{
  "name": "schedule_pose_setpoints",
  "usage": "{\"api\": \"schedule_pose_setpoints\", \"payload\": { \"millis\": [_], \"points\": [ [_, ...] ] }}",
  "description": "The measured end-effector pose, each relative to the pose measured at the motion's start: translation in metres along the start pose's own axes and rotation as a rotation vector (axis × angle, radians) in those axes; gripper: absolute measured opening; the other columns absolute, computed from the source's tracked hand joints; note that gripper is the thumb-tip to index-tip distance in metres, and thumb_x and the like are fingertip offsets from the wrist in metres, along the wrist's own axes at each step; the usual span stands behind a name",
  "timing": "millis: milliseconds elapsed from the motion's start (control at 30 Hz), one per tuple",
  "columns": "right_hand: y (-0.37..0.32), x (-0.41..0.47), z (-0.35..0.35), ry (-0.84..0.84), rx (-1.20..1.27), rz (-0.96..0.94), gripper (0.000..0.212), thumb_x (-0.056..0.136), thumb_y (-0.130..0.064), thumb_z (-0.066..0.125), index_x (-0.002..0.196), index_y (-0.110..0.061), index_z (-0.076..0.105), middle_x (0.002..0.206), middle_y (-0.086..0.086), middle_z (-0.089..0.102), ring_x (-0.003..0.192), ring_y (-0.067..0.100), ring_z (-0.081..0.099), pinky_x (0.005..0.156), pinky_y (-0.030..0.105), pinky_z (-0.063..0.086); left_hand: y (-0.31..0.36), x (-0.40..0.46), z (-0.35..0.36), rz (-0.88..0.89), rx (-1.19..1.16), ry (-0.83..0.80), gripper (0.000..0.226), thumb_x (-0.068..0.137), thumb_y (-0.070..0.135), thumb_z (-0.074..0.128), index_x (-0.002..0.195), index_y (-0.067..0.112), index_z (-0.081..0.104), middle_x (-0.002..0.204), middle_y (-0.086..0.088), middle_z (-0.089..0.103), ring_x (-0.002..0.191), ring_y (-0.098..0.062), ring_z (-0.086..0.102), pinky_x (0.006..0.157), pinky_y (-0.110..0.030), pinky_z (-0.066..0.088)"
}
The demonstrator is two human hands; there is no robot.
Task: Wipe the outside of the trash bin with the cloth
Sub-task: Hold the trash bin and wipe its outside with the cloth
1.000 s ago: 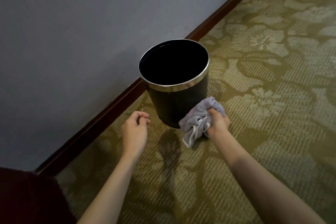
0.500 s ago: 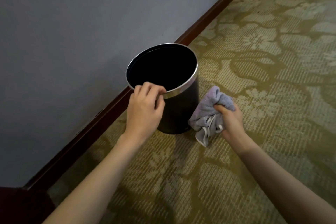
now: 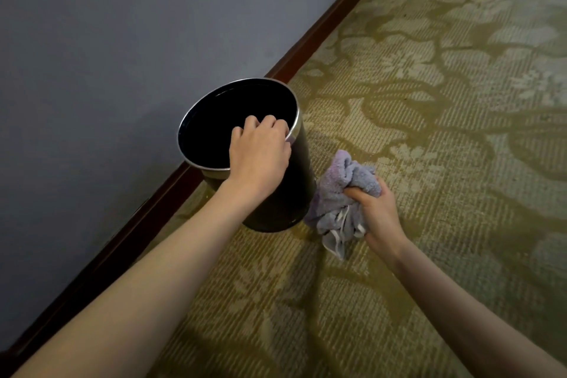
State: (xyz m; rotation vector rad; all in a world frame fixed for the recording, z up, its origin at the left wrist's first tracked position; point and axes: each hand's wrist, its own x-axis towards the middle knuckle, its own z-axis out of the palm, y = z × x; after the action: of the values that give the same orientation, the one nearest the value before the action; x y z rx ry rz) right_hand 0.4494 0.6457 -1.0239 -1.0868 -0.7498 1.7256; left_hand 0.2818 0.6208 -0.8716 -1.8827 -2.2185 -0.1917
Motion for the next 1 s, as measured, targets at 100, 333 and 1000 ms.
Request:
{"api": "schedule_pose_setpoints", "payload": {
  "millis": [100,333,1000],
  "points": [
    [0.004,-0.004,-0.002,-0.012,-0.023,0.005,0.033,0.085,0.004,0.067,0.106,-0.021,0.065,0.101,0.002,0.075,0.091,0.019,0.074,0.077,0.036,0.06,0.001,0.002,0.0,0.011,-0.019,0.007,0.022,0.095,0.025,0.048,0.111,0.015,0.06,0.116,-0.001,0.06,0.111,-0.026,0.048,0.089,-0.041,0.037],
    [0.011,-0.015,0.002,-0.042,-0.045,0.022,0.032,0.084,0.006,0.066,0.1,-0.022,0.065,0.089,-0.004,0.076,0.081,0.014,0.075,0.063,0.026,0.058,-0.012,-0.004,-0.009,0.143,0.08,-0.036,0.016,0.088,0.02,0.057,0.103,0.017,0.058,0.107,0.001,0.058,0.104,-0.026,0.046,0.083,-0.04,0.037],
    [0.01,-0.051,0.04,-0.108,-0.154,0.028,0.03,0.088,0.004,0.065,0.103,-0.022,0.063,0.104,0.008,0.07,0.087,0.02,0.072,0.07,0.031,0.059,-0.152,-0.061,0.005,0.34,0.102,0.207,0.008,0.089,0.012,0.063,0.096,0.011,0.066,0.096,-0.003,0.065,0.086,-0.027,0.047,0.071,-0.037,0.035]
  ]
}}
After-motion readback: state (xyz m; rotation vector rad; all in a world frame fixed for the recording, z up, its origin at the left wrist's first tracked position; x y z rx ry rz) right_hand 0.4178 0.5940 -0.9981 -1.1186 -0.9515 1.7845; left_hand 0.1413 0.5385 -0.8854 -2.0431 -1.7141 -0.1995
